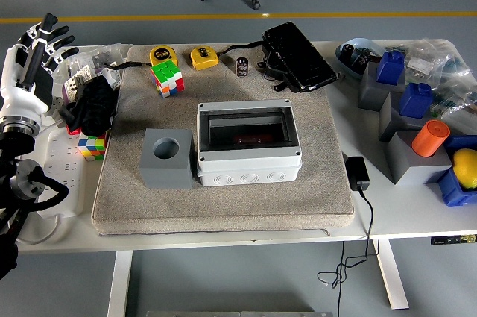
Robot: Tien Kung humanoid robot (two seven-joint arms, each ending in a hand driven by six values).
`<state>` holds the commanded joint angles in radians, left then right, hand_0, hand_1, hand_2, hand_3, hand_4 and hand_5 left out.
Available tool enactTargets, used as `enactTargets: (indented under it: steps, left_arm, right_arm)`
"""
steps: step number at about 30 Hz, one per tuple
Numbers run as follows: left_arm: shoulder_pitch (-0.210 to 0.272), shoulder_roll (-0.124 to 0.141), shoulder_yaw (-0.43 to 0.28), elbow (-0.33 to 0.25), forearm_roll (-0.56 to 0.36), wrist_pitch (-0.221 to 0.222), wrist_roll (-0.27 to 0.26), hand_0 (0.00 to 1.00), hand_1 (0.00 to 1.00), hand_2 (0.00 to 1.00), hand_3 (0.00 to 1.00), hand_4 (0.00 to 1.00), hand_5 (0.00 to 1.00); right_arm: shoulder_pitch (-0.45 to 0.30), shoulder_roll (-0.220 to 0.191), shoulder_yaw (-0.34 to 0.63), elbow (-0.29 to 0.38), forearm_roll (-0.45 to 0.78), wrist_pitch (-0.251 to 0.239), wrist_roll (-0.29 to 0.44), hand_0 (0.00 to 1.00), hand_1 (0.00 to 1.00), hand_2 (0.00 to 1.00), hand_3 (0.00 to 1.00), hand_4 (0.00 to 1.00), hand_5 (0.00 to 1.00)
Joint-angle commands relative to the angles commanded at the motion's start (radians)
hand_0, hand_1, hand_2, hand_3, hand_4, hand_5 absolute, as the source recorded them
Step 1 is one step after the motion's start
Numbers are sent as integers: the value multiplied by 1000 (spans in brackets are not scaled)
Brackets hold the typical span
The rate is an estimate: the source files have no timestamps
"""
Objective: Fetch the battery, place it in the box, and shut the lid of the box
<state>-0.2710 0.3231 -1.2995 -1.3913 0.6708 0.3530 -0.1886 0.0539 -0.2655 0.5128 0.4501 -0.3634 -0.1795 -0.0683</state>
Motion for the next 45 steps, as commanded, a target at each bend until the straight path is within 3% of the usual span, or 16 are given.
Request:
enactTargets:
  steps: [45]
  left_arm:
    - [36,40,-38,-13,6,-8,-5,526,611,610,637,976,531]
  right_arm:
    - [23,-12,-101,-2,15,3,-3,624,659,667,573,923,482]
